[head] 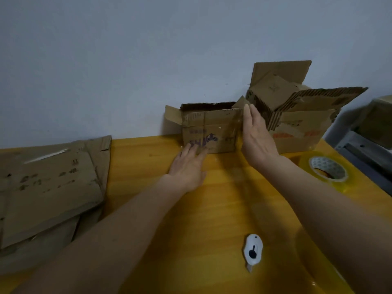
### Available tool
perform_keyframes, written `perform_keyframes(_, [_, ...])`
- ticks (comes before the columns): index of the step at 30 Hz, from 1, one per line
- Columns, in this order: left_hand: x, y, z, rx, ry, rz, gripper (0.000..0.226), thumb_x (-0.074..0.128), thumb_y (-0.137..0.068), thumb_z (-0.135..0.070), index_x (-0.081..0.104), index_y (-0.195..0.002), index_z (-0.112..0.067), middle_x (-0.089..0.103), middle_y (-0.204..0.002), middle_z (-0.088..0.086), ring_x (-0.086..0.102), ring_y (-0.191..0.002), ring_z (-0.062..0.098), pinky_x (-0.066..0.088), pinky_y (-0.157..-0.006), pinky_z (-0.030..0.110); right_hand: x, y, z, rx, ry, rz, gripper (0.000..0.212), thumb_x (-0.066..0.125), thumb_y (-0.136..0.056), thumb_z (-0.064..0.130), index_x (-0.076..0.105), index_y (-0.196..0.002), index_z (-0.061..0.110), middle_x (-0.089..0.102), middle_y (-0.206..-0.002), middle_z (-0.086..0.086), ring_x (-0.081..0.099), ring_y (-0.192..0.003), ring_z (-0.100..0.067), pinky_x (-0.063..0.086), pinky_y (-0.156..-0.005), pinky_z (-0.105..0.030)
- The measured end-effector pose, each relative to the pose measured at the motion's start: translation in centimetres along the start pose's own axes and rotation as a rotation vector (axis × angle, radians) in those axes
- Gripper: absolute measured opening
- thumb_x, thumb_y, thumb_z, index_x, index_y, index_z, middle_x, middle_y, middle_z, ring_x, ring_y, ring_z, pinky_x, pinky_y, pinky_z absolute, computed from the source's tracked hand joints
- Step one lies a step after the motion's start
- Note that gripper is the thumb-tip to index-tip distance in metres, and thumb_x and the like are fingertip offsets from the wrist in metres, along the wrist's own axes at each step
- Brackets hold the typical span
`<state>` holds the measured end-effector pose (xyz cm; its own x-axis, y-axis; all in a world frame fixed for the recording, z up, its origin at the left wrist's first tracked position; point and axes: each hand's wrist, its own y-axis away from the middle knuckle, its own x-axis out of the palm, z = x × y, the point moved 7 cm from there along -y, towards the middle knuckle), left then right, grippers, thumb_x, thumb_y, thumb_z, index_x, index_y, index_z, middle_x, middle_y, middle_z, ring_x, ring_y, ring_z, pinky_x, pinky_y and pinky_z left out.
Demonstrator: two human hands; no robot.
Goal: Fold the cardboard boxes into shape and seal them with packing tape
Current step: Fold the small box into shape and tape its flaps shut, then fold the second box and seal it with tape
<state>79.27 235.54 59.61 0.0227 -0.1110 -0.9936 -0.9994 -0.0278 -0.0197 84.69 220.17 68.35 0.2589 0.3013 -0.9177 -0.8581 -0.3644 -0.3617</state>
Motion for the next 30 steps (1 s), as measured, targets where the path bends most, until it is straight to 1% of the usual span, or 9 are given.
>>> perform_keyframes(4, [-1.9,5.1,3.7,-0.031,-0.003,-0.065,0.053,0.049,-0.095,-0.041,0.04,-0.143,-0.019,0.033,-0.152,0.006,0.026,-0.139,0.025,0.019,-0.113,0.034,-0.5,2.3,5.3,-0.178,0.094,-0.07,0.075,0.062,-0.078,-0.007,0.029,-0.144,0.007,0.027,-0.147,-0.021,0.028,-0.133,-0.037,0.041,-0.104,-0.041])
perform_keyframes(8, [-4.0,13.1,10.2,-0.179,0.0,-0.125,0.05,0.05,-0.094,-0.042,0.044,-0.14,-0.02,0.038,-0.148,0.006,0.03,-0.136,0.025,0.022,-0.112,0.037,3.8,5.5,14.1,-0.352,0.035,0.259,0.043,0.052,-0.091,0.004,0.046,-0.133,0.011,0.039,-0.137,-0.013,0.038,-0.124,-0.03,0.041,-0.1,-0.04])
perform_keyframes(11, [-4.8,20.6,16.8,-0.386,0.037,-0.155,0.051,0.049,-0.094,-0.045,0.041,-0.14,-0.025,0.034,-0.15,0.005,0.027,-0.138,0.025,0.02,-0.114,0.043,6.8,8.3,21.7,-0.358,-0.071,0.486,0.045,0.049,-0.098,0.027,0.043,-0.138,0.009,0.042,-0.141,-0.015,0.038,-0.13,-0.032,0.035,-0.106,-0.04])
perform_keyframes(14, [-4.2,28.2,23.1,-0.645,0.026,-0.098,0.061,0.043,-0.093,-0.056,0.027,-0.147,-0.033,0.014,-0.159,0.003,0.01,-0.145,0.03,0.01,-0.116,0.054,8.6,10.7,28.6,-0.25,-0.298,0.588,0.056,0.051,-0.096,0.037,0.036,-0.143,0.009,0.042,-0.145,-0.013,0.04,-0.132,-0.031,0.035,-0.106,-0.038])
perform_keyframes(16, [-3.2,32.3,26.0,-0.745,0.086,-0.055,0.065,0.037,-0.093,-0.061,0.016,-0.15,-0.038,0.002,-0.161,0.001,0.001,-0.147,0.03,0.005,-0.116,0.056,9.6,12.0,32.1,-0.127,-0.583,0.658,0.051,0.057,-0.094,0.036,0.045,-0.135,0.008,0.052,-0.137,-0.012,0.05,-0.123,-0.029,0.043,-0.097,-0.035])
perform_keyframes(20, [-1.9,35.8,27.8,-0.701,0.131,-0.048,0.064,0.034,-0.094,-0.061,0.01,-0.15,-0.041,-0.005,-0.161,-0.006,-0.006,-0.147,0.022,0.001,-0.118,0.053,10.3,12.2,32.5,0.299,-0.828,0.479,0.031,0.064,-0.09,0.027,0.06,-0.109,0.003,0.063,-0.113,-0.012,0.061,-0.096,-0.027,0.051,-0.077,-0.034])
perform_keyframes(23, [-1.4,36.4,28.1,-0.68,0.125,-0.079,0.067,0.036,-0.093,-0.062,0.012,-0.151,-0.04,-0.003,-0.161,-0.005,-0.006,-0.147,0.022,-0.001,-0.118,0.051,9.8,12.6,31.6,0.491,-0.873,0.395,0.02,0.065,-0.089,0.024,0.056,-0.079,0.009,0.067,-0.101,-0.015,0.064,-0.09,-0.03,0.055,-0.083,-0.044])
perform_keyframes(26, [-1.7,36.3,27.6,-0.702,0.148,-0.139,0.077,0.041,-0.089,-0.065,0.014,-0.152,-0.03,0.001,-0.161,0.001,-0.002,-0.147,0.026,0.003,-0.119,0.049,9.0,13.4,31.6,0.567,-1.066,0.447,0.014,0.057,-0.093,0.011,0.058,-0.08,0.006,0.068,-0.096,-0.017,0.067,-0.086,-0.029,0.059,-0.077,-0.044])
perform_keyframes(30, [-4.2,34.5,25.2,-0.668,0.252,-0.313,0.105,0.056,-0.08,-0.067,-0.004,-0.153,-0.019,-0.004,-0.161,0.004,-0.003,-0.148,0.023,0.003,-0.119,0.04,5.7,14.8,31.4,0.629,-1.5,0.523,0.016,0.046,-0.095,-0.002,0.059,-0.086,-0.006,0.068,-0.091,-0.02,0.07,-0.079,-0.029,0.06,-0.058,-0.033])
